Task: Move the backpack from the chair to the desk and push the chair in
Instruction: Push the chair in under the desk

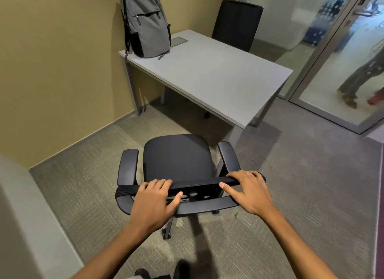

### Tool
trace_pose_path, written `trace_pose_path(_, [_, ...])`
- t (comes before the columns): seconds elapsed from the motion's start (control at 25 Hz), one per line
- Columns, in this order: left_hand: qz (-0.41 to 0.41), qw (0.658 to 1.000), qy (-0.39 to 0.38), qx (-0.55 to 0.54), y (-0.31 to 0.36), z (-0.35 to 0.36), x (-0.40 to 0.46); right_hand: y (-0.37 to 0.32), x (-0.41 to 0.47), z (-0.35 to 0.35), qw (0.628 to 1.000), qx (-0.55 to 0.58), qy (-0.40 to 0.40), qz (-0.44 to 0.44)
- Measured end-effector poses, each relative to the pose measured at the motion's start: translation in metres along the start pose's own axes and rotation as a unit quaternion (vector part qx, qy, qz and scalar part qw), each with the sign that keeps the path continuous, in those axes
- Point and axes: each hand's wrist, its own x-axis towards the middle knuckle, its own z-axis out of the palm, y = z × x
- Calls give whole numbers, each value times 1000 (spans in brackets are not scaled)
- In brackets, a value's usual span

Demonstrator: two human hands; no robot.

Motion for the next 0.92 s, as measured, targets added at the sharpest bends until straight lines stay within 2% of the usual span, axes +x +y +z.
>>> trace_pose_path(0.28, [-20,999,39,-5,23,4,8,16,20,-6,999,-33,4,-11])
trace_pose_path(0.56, [-40,998,39,-23,40,8,24,37,46,-13,999,-34,0,-19])
trace_pose_path(0.92, [-76,995,65,-18,1,-1,80,17,105,-2,1000,-25,7,-16])
